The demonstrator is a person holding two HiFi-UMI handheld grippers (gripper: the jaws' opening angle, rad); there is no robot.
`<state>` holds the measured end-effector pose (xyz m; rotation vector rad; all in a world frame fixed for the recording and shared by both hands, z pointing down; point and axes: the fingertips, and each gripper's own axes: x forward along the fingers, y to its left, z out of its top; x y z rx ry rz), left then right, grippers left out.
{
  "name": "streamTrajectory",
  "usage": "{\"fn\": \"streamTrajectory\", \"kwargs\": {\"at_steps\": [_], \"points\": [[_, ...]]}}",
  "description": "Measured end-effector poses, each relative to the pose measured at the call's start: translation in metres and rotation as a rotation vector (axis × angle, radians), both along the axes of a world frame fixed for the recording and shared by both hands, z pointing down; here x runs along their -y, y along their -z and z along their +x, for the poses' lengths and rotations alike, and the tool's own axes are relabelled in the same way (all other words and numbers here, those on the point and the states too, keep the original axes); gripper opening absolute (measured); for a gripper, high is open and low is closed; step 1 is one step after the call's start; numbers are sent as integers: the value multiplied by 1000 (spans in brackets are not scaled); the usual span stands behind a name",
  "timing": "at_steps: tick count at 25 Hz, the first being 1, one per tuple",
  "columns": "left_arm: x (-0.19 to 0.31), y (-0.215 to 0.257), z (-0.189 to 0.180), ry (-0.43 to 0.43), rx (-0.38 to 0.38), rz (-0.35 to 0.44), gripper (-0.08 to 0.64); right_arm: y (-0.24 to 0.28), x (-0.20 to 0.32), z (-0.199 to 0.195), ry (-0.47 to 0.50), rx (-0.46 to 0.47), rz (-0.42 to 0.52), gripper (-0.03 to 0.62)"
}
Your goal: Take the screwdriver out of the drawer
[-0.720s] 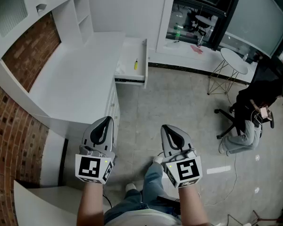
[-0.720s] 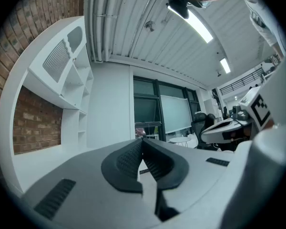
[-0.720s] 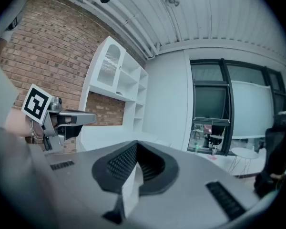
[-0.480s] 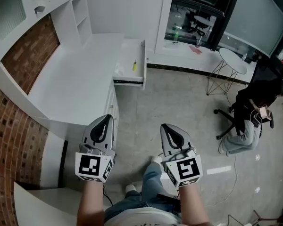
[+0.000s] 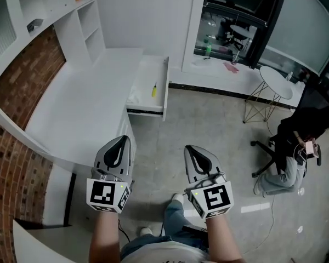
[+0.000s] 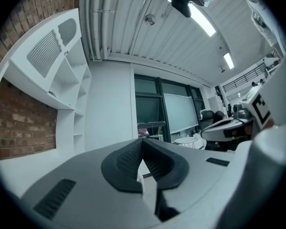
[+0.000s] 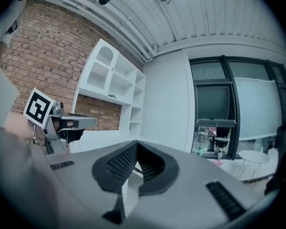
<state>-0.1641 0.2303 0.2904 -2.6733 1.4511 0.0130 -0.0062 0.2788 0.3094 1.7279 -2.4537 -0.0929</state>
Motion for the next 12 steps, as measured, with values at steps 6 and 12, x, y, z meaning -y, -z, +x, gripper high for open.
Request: {"fn": "streamTrajectory", "kwargs": {"at_steps": [6,12], "points": [[64,5,55,52,-7,6,12,9,64,61,35,-4,13,10],[111,10,96,135,-1,10,12,14,117,109,53,-17,29,10]]}}
